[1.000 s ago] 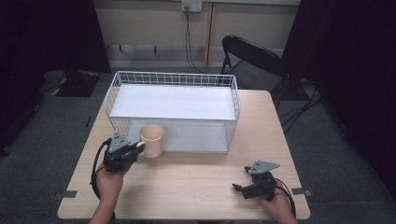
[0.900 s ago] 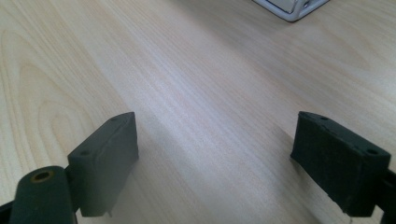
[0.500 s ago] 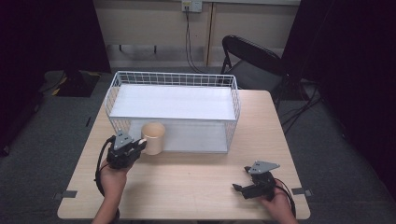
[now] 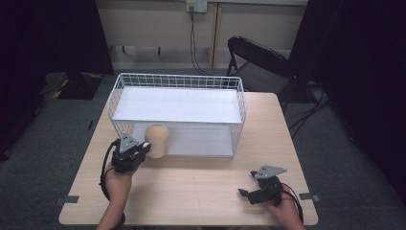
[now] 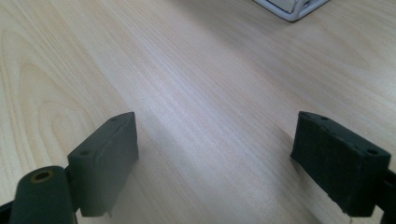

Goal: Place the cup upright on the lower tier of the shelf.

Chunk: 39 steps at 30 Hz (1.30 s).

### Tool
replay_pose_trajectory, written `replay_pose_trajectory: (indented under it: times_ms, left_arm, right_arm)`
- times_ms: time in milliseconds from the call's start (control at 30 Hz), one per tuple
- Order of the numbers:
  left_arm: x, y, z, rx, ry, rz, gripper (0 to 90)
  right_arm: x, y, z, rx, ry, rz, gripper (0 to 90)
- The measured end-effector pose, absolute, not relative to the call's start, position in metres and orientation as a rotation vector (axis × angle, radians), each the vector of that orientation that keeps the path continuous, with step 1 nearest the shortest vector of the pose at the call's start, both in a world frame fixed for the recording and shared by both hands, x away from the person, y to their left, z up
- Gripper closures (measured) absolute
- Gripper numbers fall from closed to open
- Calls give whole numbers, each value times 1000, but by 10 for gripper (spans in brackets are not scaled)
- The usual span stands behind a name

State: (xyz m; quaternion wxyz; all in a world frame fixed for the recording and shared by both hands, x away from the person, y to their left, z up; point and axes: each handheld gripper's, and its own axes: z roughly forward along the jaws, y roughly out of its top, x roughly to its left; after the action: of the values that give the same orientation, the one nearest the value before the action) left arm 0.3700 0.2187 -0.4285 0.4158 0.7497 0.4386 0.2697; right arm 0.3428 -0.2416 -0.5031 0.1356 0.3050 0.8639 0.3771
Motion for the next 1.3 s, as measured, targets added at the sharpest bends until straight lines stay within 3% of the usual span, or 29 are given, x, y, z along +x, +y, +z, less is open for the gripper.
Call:
replay_pose_trajectory:
  times_ms: [1300]
  left_arm:
    - [379, 204, -439, 1851, 1158, 666, 798]
  right_arm:
    - [343, -242, -503, 883, 2503, 1092, 136]
